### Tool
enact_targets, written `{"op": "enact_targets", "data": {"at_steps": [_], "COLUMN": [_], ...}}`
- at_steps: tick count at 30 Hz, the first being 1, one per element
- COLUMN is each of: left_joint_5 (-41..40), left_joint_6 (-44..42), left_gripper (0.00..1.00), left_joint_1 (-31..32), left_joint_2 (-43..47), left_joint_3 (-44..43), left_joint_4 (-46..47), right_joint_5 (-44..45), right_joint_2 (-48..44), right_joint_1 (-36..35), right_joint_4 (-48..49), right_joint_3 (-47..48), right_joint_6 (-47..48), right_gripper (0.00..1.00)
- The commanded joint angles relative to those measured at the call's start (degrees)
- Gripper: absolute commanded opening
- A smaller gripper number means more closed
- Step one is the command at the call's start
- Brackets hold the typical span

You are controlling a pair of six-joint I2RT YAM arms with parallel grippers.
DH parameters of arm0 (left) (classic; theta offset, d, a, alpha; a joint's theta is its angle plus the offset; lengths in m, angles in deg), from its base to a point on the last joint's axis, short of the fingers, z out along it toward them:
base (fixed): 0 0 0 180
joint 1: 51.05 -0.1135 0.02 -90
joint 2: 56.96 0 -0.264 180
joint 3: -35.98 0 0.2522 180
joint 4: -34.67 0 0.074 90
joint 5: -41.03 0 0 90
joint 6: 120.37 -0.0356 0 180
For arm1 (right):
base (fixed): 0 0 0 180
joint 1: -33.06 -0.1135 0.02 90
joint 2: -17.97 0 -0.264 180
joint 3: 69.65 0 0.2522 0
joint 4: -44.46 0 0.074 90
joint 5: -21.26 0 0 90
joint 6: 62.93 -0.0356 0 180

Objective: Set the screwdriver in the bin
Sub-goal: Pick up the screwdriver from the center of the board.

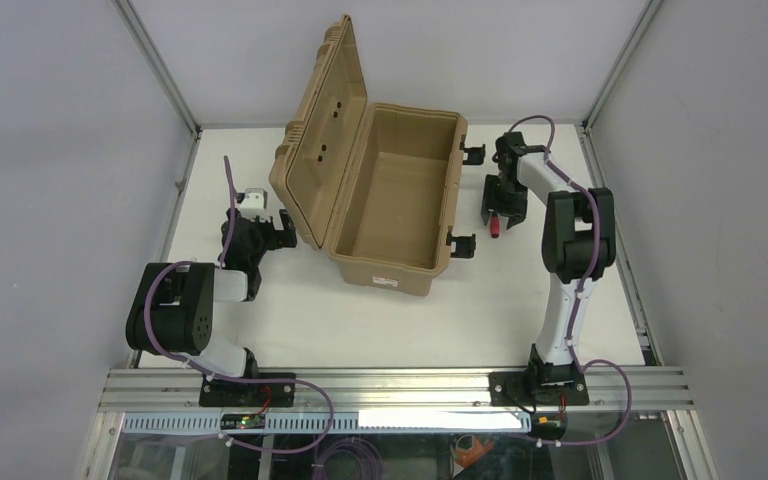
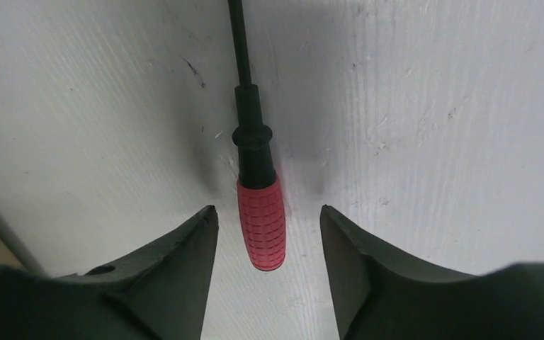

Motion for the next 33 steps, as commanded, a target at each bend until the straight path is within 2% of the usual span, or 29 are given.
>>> {"op": "enact_targets", "data": {"at_steps": [1,15,25,33], "left_joint_5": [1.3,1.3,1.2,1.3], "left_joint_6": [0.6,0.6,0.6,0.6], "left_gripper": [0.99,0.99,0.99,0.99], "left_joint_1": [-0.3,-0.3,-0.3,-0.3], "left_joint_2": [1.6,1.7,1.6,1.6], "left_joint_3": [0.1,0.1,0.1,0.1], "left_joint_4": [2.2,2.2,2.2,2.2], "right_joint_5": [0.8,1.1,1.8,3.4], "right_joint_2": [0.5,2.0,0.1,-4.5], "right_joint_1": [0.4,0.4,0.5,0.6], "right_joint_4": [1.8,2.0,0.4,-1.7], "right_joint_3": [0.0,0.4,1.4,3.1], "right_joint_6": [-0.4,-0.3,-0.1,-0.2], "right_gripper": [0.56,0.40,0.16,0.13]}}
